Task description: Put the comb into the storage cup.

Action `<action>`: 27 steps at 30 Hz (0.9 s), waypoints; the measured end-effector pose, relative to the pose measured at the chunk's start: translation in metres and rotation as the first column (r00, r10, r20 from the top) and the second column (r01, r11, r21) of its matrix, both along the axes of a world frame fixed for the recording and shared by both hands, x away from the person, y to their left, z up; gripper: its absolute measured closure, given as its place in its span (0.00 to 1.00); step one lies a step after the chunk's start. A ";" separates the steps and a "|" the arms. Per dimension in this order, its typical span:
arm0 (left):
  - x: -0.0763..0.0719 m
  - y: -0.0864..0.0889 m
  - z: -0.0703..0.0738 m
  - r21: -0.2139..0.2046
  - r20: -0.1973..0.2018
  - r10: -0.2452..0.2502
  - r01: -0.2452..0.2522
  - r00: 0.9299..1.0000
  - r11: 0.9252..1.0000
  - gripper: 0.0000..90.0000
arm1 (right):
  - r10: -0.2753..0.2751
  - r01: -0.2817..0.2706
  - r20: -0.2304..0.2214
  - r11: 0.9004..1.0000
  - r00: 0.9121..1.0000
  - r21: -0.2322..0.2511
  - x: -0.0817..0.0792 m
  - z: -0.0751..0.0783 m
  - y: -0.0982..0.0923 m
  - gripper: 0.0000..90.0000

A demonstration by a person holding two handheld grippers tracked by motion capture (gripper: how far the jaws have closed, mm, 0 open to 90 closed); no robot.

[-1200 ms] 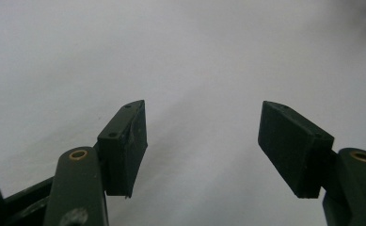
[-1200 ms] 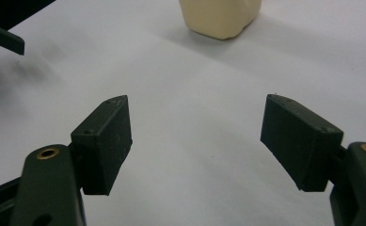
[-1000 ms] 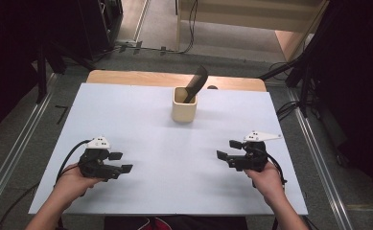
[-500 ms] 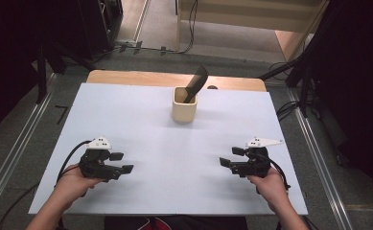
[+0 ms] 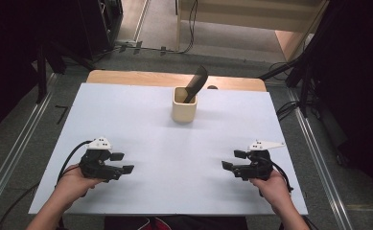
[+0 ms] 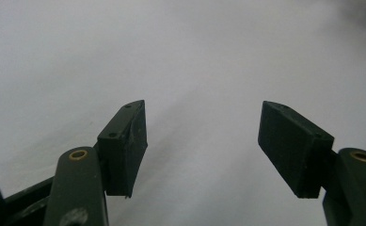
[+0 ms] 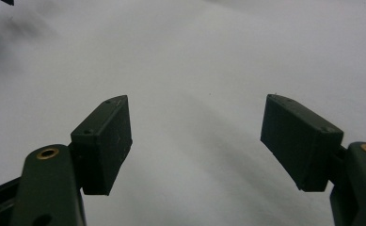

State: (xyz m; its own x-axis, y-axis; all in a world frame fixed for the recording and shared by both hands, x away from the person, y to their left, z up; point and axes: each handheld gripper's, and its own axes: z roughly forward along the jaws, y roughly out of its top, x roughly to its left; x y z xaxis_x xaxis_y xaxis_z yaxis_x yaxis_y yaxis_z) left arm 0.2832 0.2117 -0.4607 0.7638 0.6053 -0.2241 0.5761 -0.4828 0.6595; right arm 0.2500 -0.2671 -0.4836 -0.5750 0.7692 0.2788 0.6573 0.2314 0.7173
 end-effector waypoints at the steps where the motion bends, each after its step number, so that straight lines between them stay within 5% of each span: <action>1: 0.000 0.000 0.000 0.000 0.000 0.000 0.000 1.000 1.000 0.38 | 0.001 -0.001 -0.001 1.000 1.000 -0.003 0.000 -0.001 0.001 0.26; 27: 0.000 0.004 -0.001 -0.001 0.001 0.005 -0.005 1.000 1.000 0.38 | -0.009 0.009 0.012 1.000 1.000 -0.022 0.001 0.000 0.001 0.26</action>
